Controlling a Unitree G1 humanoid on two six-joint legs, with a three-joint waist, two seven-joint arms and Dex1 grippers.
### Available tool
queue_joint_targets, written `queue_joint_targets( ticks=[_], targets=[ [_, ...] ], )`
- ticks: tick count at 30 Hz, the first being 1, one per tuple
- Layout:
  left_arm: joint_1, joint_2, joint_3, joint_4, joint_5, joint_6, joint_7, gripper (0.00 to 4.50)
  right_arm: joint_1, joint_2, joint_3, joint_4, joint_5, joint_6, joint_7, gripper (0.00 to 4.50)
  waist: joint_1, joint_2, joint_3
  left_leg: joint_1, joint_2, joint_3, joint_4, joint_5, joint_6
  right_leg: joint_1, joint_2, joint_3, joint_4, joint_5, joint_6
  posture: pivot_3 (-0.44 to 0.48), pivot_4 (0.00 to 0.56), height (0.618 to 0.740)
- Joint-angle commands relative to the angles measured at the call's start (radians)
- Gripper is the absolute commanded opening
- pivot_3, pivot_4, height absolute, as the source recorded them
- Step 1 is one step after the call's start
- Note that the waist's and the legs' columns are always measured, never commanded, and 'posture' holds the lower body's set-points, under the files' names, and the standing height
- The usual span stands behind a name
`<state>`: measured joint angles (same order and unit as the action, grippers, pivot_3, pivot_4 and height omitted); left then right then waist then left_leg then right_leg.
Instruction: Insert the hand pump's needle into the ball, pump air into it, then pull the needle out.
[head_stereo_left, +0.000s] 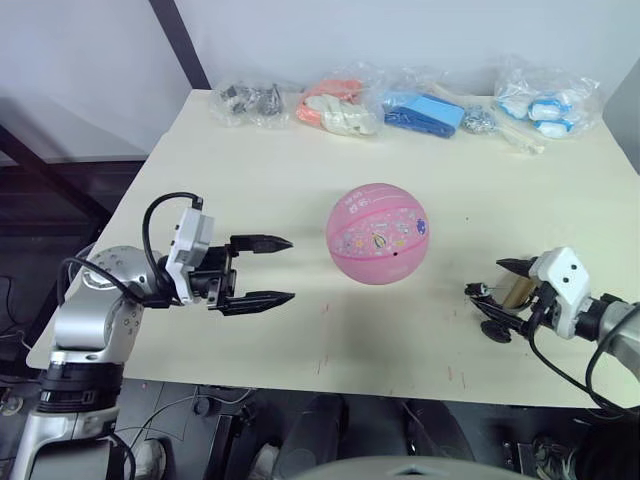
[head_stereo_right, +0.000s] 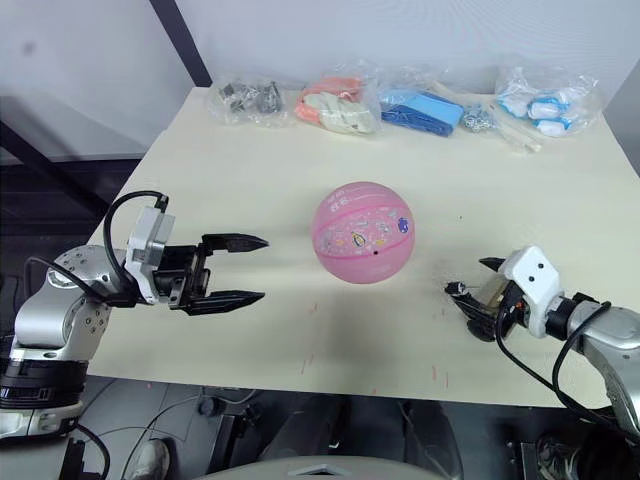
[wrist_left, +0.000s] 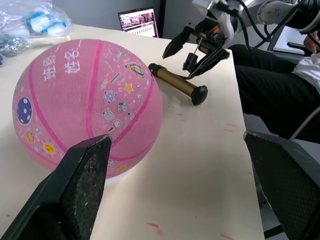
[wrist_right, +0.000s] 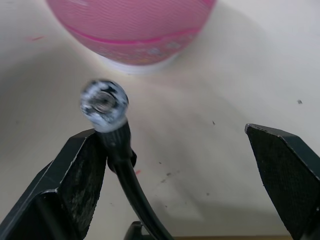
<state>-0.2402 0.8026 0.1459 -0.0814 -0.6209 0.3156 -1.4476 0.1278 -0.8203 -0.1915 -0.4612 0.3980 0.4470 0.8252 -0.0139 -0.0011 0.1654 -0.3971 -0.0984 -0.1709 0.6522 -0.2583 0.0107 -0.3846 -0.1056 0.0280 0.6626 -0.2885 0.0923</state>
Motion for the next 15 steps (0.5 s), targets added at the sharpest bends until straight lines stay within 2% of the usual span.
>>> queue_joint_targets(
  ticks=[1,8,12,15],
  targets=[
    [0.006,0.016,0.023,-0.01,-0.004,-0.027,-0.014,4.5,0.02,-0.015,-0.045,-0.02,0.009,-0.046,0.038,4.49,0.0,0.0,0.0,0.0,0.0,0.0,0.0,0.0,0.0,0.0,0.0,0.0,0.0,0.0,0.0,0.0,0.15,0.736],
    [0.009,0.011,0.018,0.016,0.003,-0.048,-0.022,4.5,0.111,-0.01,-0.157,-0.064,0.096,-0.089,0.139,4.49,0.002,0.0,0.0,0.0,0.0,0.0,0.001,0.0,0.0,0.0,0.0,0.0,0.0,0.0,0.0,0.0,0.15,0.736],
    [0.019,0.005,0.022,0.033,0.011,-0.063,-0.016,4.5,0.15,0.027,-0.214,-0.06,0.102,-0.092,0.1,4.49,0.001,0.0,0.0,0.0,0.0,0.0,0.001,0.0,0.0,0.001,0.0,0.0,0.0,0.0,0.0,0.0,0.15,0.736],
    [0.045,-0.01,0.029,0.056,0.028,-0.087,0.01,4.5,0.181,0.107,-0.264,-0.021,0.089,-0.143,0.048,4.49,0.001,0.0,0.0,0.001,0.0,0.0,0.001,0.0,0.0,0.001,0.0,0.0,0.001,0.0,0.0,0.0,0.15,0.736]
  ],
)
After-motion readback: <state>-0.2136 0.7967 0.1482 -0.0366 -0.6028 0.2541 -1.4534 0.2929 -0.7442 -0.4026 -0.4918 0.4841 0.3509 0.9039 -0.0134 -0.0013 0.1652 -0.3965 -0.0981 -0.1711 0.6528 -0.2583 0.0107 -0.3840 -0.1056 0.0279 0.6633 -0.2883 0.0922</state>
